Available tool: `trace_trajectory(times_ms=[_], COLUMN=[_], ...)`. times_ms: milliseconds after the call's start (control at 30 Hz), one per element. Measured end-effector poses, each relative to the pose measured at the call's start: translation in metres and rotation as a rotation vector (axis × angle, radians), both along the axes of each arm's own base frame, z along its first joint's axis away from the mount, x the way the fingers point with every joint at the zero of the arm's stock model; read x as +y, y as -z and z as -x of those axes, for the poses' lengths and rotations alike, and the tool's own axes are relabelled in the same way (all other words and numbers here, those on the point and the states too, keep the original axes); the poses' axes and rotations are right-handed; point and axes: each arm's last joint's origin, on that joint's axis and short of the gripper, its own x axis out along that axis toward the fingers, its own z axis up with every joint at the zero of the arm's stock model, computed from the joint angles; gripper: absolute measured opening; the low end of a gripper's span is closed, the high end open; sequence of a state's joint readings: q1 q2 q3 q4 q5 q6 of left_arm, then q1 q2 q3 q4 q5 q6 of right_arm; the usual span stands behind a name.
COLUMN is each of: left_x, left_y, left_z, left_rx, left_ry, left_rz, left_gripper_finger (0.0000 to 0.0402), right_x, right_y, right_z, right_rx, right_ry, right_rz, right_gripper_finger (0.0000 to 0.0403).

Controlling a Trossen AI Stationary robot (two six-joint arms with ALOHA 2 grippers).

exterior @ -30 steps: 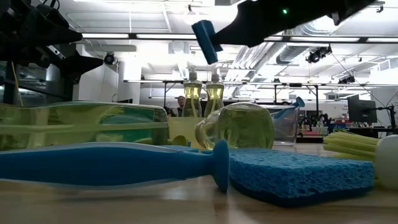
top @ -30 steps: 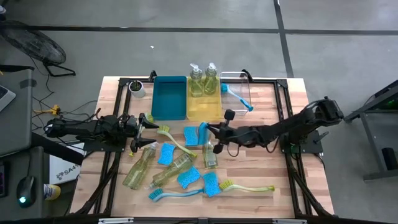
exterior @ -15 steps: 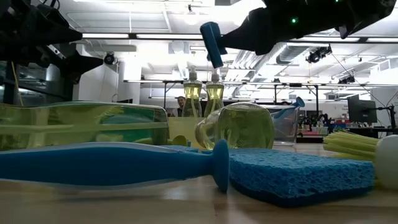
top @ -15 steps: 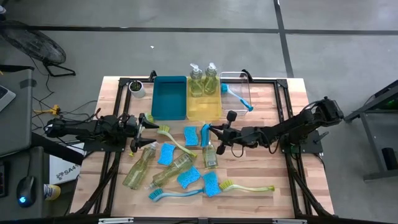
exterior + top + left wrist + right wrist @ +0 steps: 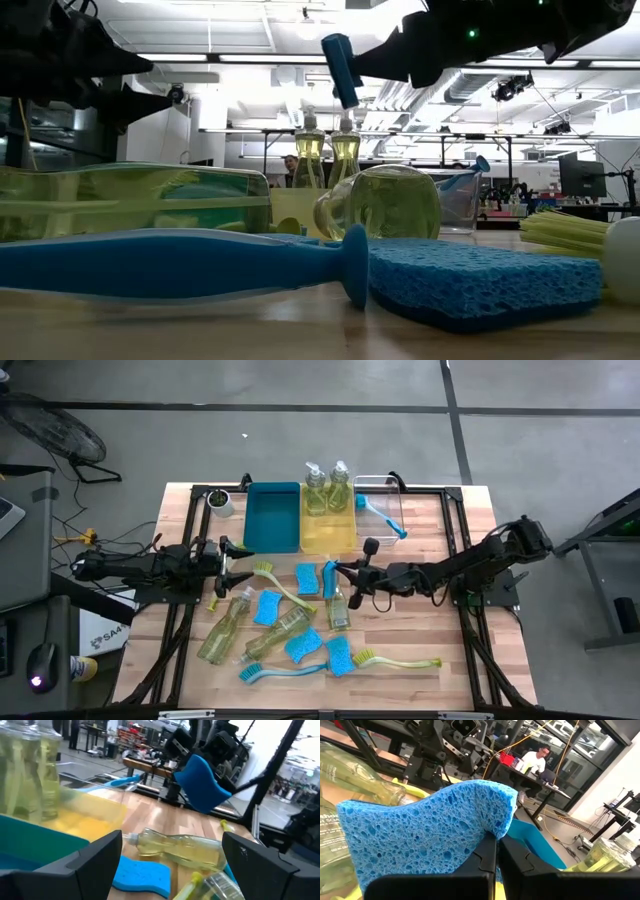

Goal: Pick & Place Kitchen Sink Supplies
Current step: Put the blue sponge into the blue bin

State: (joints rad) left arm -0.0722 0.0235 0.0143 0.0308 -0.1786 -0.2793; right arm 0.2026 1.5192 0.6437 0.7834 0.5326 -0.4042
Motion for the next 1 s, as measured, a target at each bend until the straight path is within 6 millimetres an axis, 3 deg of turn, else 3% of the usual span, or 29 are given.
trace_trajectory(times_ms=[500,800,1000], left_x=[-0.003,-0.005,-0.006], left_y=[-0.007,-0.014,-0.015], left_z=[-0.005,-0.024,-0.043], left_rx=[-0.058,-0.116,-0.098], left_ry=[0.085,0.103,0.099], left_rz=[-0.091,-0.177,-0.197], left_gripper_finger=[0.034,0.034,0.034], right_x=[-0.016,-0.037,-0.045], right_y=[-0.005,-0.028,-0.036], right_z=[-0.005,-0.017,-0.02], right_rx=[-0.057,-0.136,-0.162], right_ry=[-0.155,-0.343,-0.308], right_rz=[-0.027,0.017,0.015], right_gripper_finger=[0.0,0.0,0.0])
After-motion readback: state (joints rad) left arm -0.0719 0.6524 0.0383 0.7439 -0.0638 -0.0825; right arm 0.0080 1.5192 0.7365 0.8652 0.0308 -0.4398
